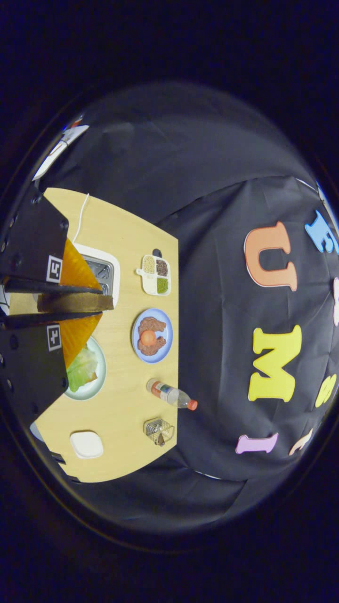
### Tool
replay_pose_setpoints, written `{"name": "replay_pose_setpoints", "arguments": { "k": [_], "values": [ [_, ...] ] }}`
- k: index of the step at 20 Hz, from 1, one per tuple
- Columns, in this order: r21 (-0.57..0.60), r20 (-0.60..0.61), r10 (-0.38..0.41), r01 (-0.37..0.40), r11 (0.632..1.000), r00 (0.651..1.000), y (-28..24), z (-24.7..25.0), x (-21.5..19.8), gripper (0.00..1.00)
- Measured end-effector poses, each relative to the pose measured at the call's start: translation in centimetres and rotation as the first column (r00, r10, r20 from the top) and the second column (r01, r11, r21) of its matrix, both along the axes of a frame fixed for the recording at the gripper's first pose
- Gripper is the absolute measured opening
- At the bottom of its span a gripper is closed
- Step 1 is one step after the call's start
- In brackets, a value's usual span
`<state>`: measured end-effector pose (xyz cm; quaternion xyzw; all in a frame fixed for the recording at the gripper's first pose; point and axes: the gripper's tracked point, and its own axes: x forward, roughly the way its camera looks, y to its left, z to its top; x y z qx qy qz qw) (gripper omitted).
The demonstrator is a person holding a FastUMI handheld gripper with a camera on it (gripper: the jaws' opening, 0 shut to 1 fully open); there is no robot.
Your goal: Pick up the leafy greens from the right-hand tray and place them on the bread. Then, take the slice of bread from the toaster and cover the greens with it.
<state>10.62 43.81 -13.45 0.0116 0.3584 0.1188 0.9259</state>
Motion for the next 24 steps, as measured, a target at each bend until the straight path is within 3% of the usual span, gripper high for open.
{"name": "replay_pose_setpoints", "arguments": {
  "k": [9,16,24],
  "values": [
    [-0.018,-0.08,-0.096,0.095,0.995,0.992,-6.8,-4.4,2.6,0.18],
    [-0.023,-0.126,-0.101,0.099,0.995,0.987,-8.3,-10.7,5.3,0.18],
    [0.091,-0.182,-0.133,0.152,0.984,0.974,-8.3,-15.3,8.1,0.18]
  ]
}}
